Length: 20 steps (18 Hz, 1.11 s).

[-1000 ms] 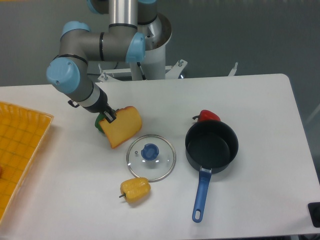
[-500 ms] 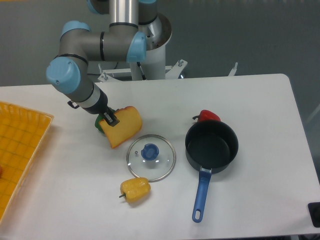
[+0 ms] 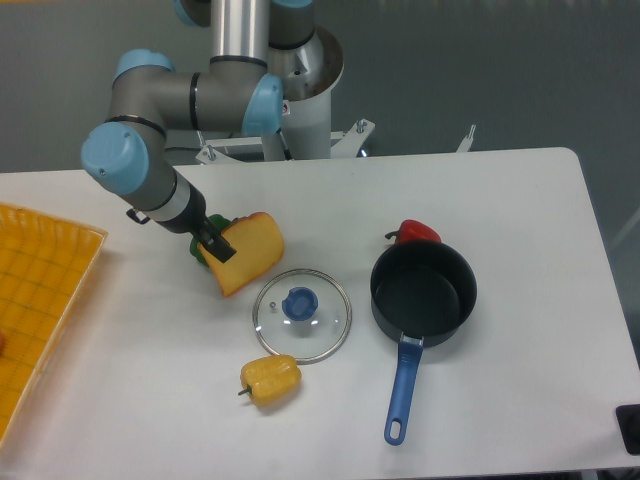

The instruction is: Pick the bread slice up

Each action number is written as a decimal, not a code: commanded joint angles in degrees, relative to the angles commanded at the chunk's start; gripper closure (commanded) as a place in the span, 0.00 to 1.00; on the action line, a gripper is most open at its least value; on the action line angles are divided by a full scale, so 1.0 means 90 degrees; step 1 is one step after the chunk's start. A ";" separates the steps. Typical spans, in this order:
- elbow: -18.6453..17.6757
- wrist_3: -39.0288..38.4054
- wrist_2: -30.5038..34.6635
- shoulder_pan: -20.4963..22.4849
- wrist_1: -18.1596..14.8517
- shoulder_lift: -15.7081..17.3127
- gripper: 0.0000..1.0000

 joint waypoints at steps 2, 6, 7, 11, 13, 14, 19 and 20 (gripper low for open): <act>-0.0010 -0.0010 0.0000 0.0000 0.0000 -0.0010 0.00; 0.0000 -0.0039 0.0010 0.0000 0.0010 -0.0049 0.00; 0.0029 -0.0049 0.0000 0.0000 0.0039 -0.0078 0.00; 0.0058 -0.0049 0.0010 0.0000 0.0137 -0.0166 0.01; 0.0068 -0.0049 0.0010 0.0000 0.0166 -0.0224 0.12; 0.0068 -0.0039 0.0029 0.0000 0.0166 -0.0244 0.13; 0.0146 -0.0029 0.0029 0.0010 0.0156 -0.0264 0.54; 0.0204 0.0000 0.0029 0.0019 0.0147 -0.0264 0.62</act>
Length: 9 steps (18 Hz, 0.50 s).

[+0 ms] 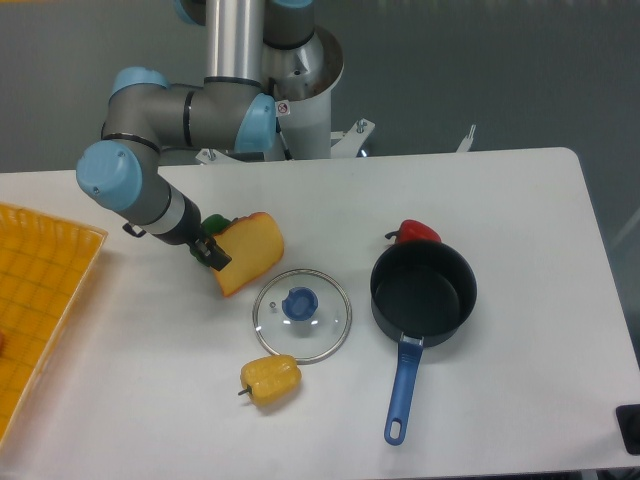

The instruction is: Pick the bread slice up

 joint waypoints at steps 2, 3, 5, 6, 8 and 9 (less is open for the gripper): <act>0.0069 0.0020 -0.0010 0.0020 -0.0088 0.0000 0.79; 0.0069 0.0020 0.0000 0.0020 -0.0078 0.0000 0.86; 0.0088 0.0020 -0.0019 0.0029 -0.0088 0.0010 0.98; 0.0108 0.0029 -0.0029 0.0039 -0.0088 0.0010 1.00; 0.0127 0.0020 -0.0039 0.0039 -0.0088 0.0020 1.00; 0.0137 0.0020 -0.0039 0.0039 -0.0098 0.0020 1.00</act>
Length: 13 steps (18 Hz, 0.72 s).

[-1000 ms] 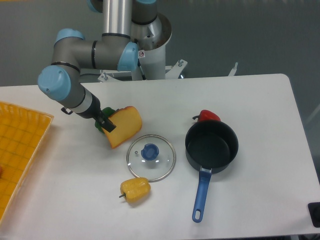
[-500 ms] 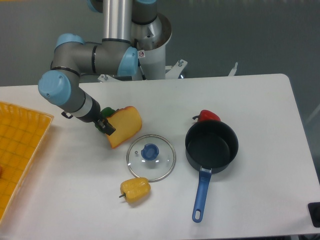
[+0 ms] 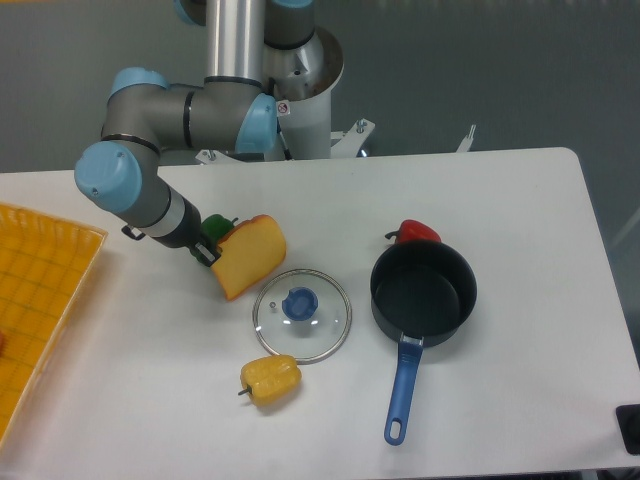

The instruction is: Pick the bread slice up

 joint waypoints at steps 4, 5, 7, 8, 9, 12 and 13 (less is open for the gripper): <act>0.0233 0.0010 -0.0126 0.0136 -0.0271 0.0097 1.00; 0.0437 0.0019 -0.0233 0.0224 -0.0612 0.0185 1.00; 0.0838 0.0165 -0.0506 0.0448 -0.1179 0.0322 1.00; 0.0995 0.0292 -0.0653 0.0527 -0.1278 0.0380 1.00; 0.1054 0.0370 -0.0770 0.0595 -0.1299 0.0429 1.00; 0.1074 0.0527 -0.0928 0.0771 -0.1309 0.0644 1.00; 0.1074 0.0576 -0.0937 0.0820 -0.1309 0.0703 1.00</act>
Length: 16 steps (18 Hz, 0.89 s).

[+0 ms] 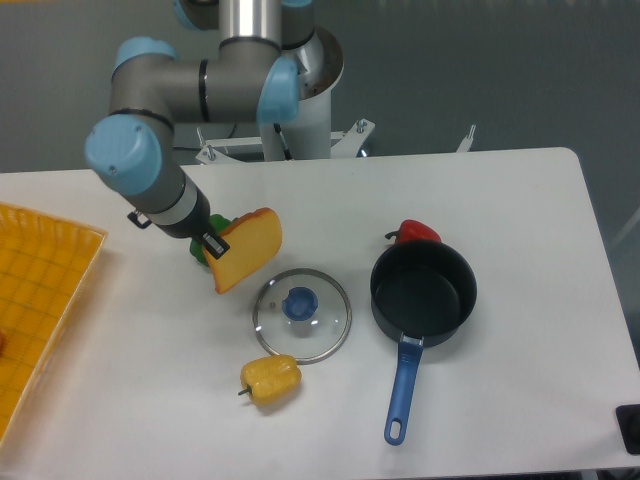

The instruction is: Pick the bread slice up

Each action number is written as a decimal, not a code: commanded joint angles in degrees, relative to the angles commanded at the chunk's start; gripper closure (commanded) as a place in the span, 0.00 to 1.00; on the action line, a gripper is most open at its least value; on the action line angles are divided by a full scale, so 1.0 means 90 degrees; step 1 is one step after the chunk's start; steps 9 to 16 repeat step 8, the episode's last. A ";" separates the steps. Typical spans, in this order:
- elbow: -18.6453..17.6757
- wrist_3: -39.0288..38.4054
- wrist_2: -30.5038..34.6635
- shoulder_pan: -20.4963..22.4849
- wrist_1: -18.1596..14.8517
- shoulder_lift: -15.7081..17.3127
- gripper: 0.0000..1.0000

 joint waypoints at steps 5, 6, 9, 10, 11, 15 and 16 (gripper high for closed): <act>0.0020 0.0391 -0.0264 0.0352 -0.0029 0.0283 1.00; 0.0020 0.0449 -0.0273 0.0381 -0.0107 0.0351 1.00; 0.0039 0.0586 -0.0293 0.0488 -0.0205 0.0391 1.00; 0.0039 0.0586 -0.0293 0.0488 -0.0205 0.0391 1.00; 0.0039 0.0586 -0.0293 0.0488 -0.0205 0.0391 1.00; 0.0039 0.0586 -0.0293 0.0488 -0.0205 0.0391 1.00; 0.0039 0.0586 -0.0293 0.0488 -0.0205 0.0391 1.00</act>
